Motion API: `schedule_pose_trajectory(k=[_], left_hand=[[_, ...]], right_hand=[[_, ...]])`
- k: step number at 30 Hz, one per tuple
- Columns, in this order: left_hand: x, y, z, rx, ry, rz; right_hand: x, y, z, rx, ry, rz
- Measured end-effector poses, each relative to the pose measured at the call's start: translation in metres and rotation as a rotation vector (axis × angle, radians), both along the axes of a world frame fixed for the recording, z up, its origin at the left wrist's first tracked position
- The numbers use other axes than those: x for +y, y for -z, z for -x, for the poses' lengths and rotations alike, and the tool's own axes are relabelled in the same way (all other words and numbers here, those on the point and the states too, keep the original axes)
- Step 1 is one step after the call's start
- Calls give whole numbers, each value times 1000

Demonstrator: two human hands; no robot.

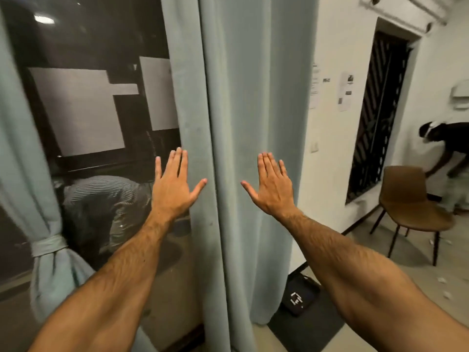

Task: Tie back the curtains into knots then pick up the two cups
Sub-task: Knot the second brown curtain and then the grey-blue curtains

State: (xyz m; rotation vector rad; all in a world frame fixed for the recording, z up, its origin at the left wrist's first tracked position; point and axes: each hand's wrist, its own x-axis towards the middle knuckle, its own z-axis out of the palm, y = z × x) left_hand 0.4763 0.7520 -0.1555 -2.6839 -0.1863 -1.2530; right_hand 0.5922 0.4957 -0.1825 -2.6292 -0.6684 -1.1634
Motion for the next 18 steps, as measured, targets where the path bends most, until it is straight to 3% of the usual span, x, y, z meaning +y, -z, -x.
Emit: schedule_pose_trajectory(k=[8,18], left_hand=[[-71,-28,-77,37,49,-62],[-99,-37,-211,5,88,-52]], right_hand=[[-80,-19,-68,-7,64,-85],[-101,-38,-188,-46,73,-99]])
